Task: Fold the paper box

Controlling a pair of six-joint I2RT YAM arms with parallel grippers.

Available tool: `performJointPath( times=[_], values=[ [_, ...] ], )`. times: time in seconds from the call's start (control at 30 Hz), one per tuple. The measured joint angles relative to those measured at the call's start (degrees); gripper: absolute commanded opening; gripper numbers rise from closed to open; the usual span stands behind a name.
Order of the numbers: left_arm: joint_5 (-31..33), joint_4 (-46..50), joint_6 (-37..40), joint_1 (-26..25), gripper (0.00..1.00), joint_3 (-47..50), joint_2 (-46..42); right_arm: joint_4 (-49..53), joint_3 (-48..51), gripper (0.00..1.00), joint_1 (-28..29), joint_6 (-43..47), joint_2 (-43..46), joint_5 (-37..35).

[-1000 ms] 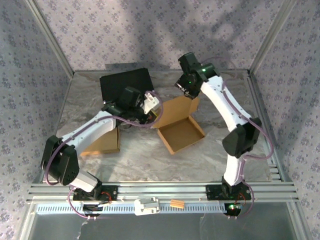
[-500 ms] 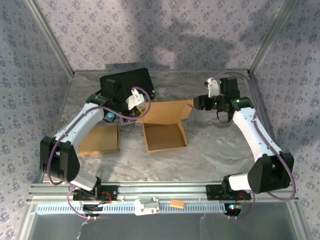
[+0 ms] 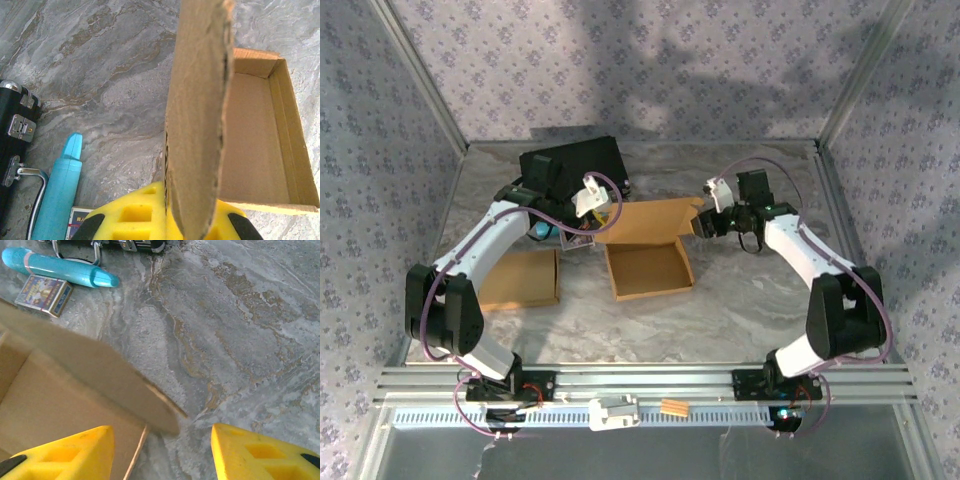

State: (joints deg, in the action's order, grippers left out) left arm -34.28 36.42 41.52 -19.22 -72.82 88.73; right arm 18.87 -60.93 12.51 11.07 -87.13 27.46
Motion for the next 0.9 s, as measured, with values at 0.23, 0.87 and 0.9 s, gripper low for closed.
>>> performJointPath(
  times=[0.23, 0.87, 0.9],
  values=[
    [-0.02, -0.55, -0.28, 0.50, 0.00, 0.00, 0.76, -0.72, -4.63, 0.38, -0.02, 2.80, -5.27, 2.56],
    [19.69, -5.31, -27.54, -6.03, 0.00, -8.83, 10.16, 1.29, -9.97, 0.00, 7.43, -6.10, -5.53, -15.04],
    [21.14, -5.33, -29.46, -6.73, 0.00, -9.62, 11.06, 1.75, -9.94, 0.00, 7.82, -7.54, -5.18, -16.76]
  ],
)
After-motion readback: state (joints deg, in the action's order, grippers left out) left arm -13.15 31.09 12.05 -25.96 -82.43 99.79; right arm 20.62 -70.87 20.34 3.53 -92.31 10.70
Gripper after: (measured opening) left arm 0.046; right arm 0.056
